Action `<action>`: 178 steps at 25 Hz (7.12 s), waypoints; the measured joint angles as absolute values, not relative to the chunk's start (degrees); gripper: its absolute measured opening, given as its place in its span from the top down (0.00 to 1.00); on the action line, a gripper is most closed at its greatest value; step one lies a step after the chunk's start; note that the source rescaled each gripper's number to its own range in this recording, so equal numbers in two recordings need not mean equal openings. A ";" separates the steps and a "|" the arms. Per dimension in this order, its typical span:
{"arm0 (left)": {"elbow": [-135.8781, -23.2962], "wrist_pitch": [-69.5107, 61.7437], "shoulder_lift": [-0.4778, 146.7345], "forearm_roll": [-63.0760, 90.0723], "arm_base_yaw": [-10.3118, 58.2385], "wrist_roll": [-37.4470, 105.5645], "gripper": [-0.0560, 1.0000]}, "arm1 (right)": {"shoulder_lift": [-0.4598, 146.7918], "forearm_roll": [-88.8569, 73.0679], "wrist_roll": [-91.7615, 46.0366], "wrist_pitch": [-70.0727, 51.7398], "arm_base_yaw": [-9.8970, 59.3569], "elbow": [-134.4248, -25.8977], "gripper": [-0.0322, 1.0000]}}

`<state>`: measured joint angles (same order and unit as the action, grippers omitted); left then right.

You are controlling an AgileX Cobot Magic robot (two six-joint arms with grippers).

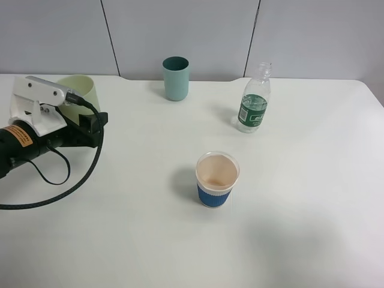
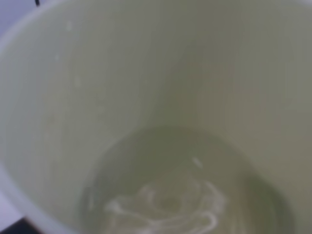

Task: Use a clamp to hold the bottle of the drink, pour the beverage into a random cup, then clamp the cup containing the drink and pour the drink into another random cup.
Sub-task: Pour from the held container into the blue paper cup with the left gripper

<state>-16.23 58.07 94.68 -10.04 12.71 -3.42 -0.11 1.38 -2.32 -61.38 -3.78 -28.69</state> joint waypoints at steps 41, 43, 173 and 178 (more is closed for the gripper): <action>-32.06 47.81 86.79 73.41 62.49 77.16 0.92 | -0.11 1.38 -2.32 -61.38 -3.78 -28.69 0.00; -32.28 47.81 87.65 74.00 63.45 78.77 0.92 | -0.11 1.38 -2.32 -61.38 -3.78 -28.69 0.00; -43.10 61.56 99.09 61.25 66.93 137.74 0.92 | -0.11 1.38 -2.32 -61.38 -3.78 -28.69 0.00; -43.10 61.73 99.09 57.20 66.93 138.28 0.92 | -0.11 1.38 -2.32 -61.38 -3.78 -28.69 0.00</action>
